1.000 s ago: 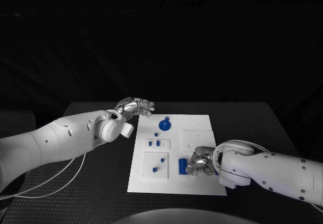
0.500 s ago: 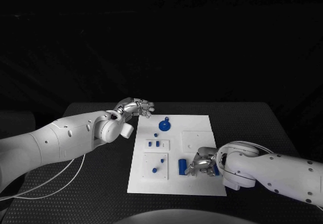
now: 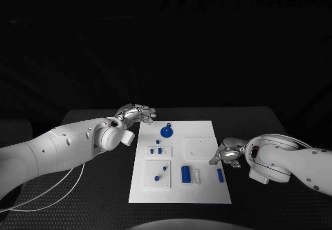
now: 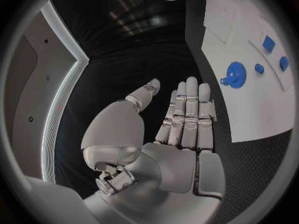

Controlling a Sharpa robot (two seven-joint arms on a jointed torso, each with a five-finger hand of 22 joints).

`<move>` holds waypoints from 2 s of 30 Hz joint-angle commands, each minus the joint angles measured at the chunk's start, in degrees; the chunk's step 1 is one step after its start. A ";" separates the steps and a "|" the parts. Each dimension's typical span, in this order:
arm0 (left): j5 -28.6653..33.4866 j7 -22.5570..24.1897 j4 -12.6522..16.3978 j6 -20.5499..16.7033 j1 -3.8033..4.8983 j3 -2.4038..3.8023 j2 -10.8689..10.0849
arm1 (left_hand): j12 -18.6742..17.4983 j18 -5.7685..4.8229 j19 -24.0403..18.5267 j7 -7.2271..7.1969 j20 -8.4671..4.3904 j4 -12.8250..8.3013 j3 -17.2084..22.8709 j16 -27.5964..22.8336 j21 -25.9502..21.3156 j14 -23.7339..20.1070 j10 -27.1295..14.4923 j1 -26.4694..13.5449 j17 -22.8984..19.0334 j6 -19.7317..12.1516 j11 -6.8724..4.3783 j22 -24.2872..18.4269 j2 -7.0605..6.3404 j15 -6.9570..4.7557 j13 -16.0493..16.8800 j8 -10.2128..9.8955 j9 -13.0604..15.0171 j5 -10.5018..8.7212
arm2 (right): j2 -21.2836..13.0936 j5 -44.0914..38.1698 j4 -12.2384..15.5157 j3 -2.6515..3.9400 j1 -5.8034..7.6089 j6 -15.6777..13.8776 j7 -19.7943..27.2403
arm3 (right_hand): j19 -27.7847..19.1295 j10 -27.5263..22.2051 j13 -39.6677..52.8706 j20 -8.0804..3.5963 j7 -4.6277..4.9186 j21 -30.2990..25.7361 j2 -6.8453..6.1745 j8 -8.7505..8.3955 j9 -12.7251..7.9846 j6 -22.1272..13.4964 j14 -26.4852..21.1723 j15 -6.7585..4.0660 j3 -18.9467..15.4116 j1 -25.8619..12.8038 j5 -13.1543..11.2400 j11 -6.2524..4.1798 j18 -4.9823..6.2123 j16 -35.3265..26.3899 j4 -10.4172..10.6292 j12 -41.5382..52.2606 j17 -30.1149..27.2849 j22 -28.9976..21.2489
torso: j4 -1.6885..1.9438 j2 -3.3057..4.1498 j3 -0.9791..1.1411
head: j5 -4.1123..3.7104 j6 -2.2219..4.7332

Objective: Assemble the parts on the task board

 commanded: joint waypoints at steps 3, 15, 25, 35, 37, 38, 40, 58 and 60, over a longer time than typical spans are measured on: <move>0.26 0.37 0.08 0.93 0.01 0.03 0.11 | 0.32 0.59 0.41 -0.02 0.15 0.27 -0.06 -0.23 -0.38 0.43 -0.34 -0.60 0.10 -0.45 -0.06 0.10 -0.01 0.13 -0.09 -0.08 0.10 -0.03 | -1.68 -7.92 1.04 -0.11 -0.02 3.19 -1.38 | 0.30 0.24 0.15 -0.21 0.38 0.05 0.87 0.14 0.34 0.39 0.35 0.18 -0.58 1.91 -0.04 0.11 2.48 -0.38 -1.10 0.12 0.25 -0.01 | -0.02 0.06 0.08 | -0.87 0.53; 0.26 0.30 0.12 1.07 0.01 0.03 0.17 | 0.32 0.59 0.41 -0.02 0.15 0.30 -0.07 -0.28 -0.41 0.43 -0.35 -0.62 0.15 -0.46 -0.06 0.13 -0.06 0.13 -0.10 -0.08 0.10 -0.03 | -1.47 -14.57 -0.15 -0.87 -1.26 4.72 -5.45 | 0.23 0.37 0.30 0.07 0.12 0.17 0.47 0.59 0.83 1.23 0.43 0.05 -1.55 1.45 -0.10 -0.11 2.48 -0.40 -0.20 0.13 0.64 -0.01 | 0.14 0.05 0.02 | -1.72 0.48; 0.26 0.27 0.13 1.09 0.01 0.03 0.02 | 0.32 0.59 0.41 -0.02 0.15 0.33 -0.07 -0.32 -0.44 0.44 -0.36 -0.63 0.20 -0.47 -0.06 0.17 -0.07 0.13 -0.10 -0.08 0.11 -0.03 | -0.08 -16.48 -0.96 -0.95 -2.90 5.17 -5.61 | 0.13 0.41 0.39 0.20 -0.01 0.22 0.44 0.57 1.03 1.44 0.43 -0.05 -2.24 -0.26 -0.09 -0.23 2.48 -0.51 1.59 0.04 0.91 -0.05 | 0.22 0.07 -0.09 | -1.69 0.03; 0.26 0.27 0.22 1.18 0.01 0.03 -0.05 | 0.33 0.59 0.42 -0.02 0.15 0.38 -0.07 -0.37 -0.47 0.45 -0.36 -0.65 0.25 -0.47 -0.06 0.20 -0.08 0.14 -0.11 -0.08 0.12 -0.03 | 1.57 -16.52 -1.60 -0.96 -4.45 4.91 -5.60 | 0.02 0.40 0.42 0.22 -0.05 0.23 0.71 0.54 1.07 1.51 0.41 -0.09 -2.49 -0.82 -0.09 -0.28 2.48 -0.57 1.99 -0.01 1.00 -0.05 | 0.19 0.05 -0.11 | -1.49 -0.26; 0.26 0.26 0.21 1.16 0.01 0.03 -0.08 | 0.33 0.59 0.42 -0.02 0.16 0.38 -0.07 -0.38 -0.48 0.45 -0.36 -0.65 0.26 -0.48 -0.06 0.20 -0.08 0.14 -0.11 -0.08 0.12 -0.03 | 2.01 -16.53 -1.69 -0.96 -4.69 4.99 -5.59 | 0.01 0.40 0.42 0.21 -0.06 0.23 0.84 0.54 1.08 1.52 0.41 -0.09 -2.49 -0.83 -0.09 -0.29 2.48 -0.58 2.00 -0.02 1.01 -0.05 | 0.17 0.06 -0.09 | -1.47 -0.31; 0.26 0.27 0.22 1.18 0.01 0.03 -0.07 | 0.33 0.59 0.42 -0.02 0.16 0.39 -0.07 -0.39 -0.48 0.45 -0.36 -0.65 0.27 -0.48 -0.05 0.21 -0.08 0.14 -0.11 -0.08 0.12 -0.03 | 2.11 -16.54 -1.74 -0.96 -4.76 5.03 -5.59 | 0.00 0.39 0.43 0.21 -0.07 0.24 0.94 0.54 1.09 1.54 0.41 -0.10 -2.50 -0.84 -0.09 -0.29 2.48 -0.58 2.00 -0.02 1.02 -0.05 | 0.17 0.06 -0.09 | -1.47 -0.31; 0.26 0.26 0.26 1.20 0.01 0.03 -0.07 | 0.33 0.59 0.42 -0.02 0.15 0.39 -0.07 -0.39 -0.49 0.45 -0.36 -0.65 0.27 -0.48 -0.06 0.21 -0.08 0.14 -0.11 -0.08 0.12 -0.03 | 2.47 -17.03 -2.00 -0.97 -4.96 5.12 -5.60 | -0.07 0.40 0.46 0.19 -0.10 0.28 1.45 0.54 1.12 1.62 0.41 -0.12 -2.56 -0.68 -0.09 -0.33 2.48 -0.60 1.73 -0.04 1.08 -0.01 | 0.18 0.07 -0.10 | -1.44 -0.36; 0.26 0.22 0.35 1.23 0.01 0.03 -0.20 | 0.34 0.59 0.43 -0.01 0.16 0.48 -0.06 -0.46 -0.53 0.46 -0.37 -0.69 0.35 -0.50 -0.05 0.26 -0.04 0.14 -0.12 -0.08 0.13 -0.03 | 7.08 -28.77 -4.55 -1.11 -7.97 3.32 -5.85 | -0.41 0.48 0.62 0.24 -0.14 0.52 4.93 0.37 1.19 1.91 0.45 -0.09 -2.52 1.49 -0.10 -0.36 2.48 -0.79 -1.85 -0.14 1.40 0.12 | 0.13 0.06 -0.06 | -1.21 -0.69; 0.26 0.13 0.41 1.27 0.01 0.03 -0.24 | 0.34 0.59 0.44 -0.01 0.16 0.51 -0.06 -0.47 -0.54 0.47 -0.38 -0.71 0.36 -0.50 -0.05 0.27 -0.02 0.14 -0.12 -0.08 0.13 -0.03 | 7.46 -28.77 -4.55 -1.10 -8.04 3.28 -5.83 | -0.41 0.49 0.62 0.25 -0.14 0.52 4.91 0.37 1.19 1.92 0.45 -0.09 -2.53 1.48 -0.10 -0.36 2.48 -0.80 -1.88 -0.14 1.40 0.12 | 0.22 0.06 -0.05 | -1.24 -0.79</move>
